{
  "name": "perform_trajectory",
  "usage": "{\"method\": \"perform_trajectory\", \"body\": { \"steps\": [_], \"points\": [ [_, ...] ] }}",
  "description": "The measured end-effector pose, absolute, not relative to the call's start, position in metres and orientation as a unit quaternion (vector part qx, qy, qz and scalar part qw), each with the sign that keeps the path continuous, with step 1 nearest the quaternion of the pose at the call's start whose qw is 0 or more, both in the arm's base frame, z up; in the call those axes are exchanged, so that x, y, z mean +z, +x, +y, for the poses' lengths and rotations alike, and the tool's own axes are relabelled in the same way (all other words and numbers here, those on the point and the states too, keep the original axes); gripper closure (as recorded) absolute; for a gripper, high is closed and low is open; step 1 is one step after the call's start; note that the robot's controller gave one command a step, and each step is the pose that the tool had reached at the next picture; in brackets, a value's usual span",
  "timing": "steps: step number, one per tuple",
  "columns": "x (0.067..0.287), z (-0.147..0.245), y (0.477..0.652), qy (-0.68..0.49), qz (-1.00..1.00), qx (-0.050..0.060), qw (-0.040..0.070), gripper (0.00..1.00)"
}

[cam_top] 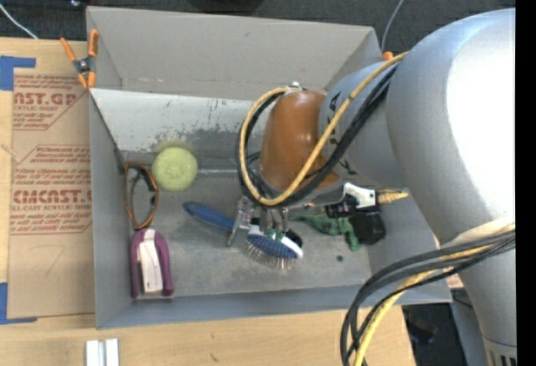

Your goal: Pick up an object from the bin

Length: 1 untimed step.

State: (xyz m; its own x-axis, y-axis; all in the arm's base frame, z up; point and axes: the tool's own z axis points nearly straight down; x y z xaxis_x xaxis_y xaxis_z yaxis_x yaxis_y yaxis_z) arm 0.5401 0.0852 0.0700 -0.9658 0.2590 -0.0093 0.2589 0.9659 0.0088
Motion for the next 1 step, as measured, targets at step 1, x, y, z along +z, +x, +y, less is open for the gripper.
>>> {"method": "perform_trajectory", "body": {
  "steps": [1],
  "points": [
    [0.1459,0.1028,0.5265,0.137,0.991,0.003,0.002,1.0]
  ]
}}
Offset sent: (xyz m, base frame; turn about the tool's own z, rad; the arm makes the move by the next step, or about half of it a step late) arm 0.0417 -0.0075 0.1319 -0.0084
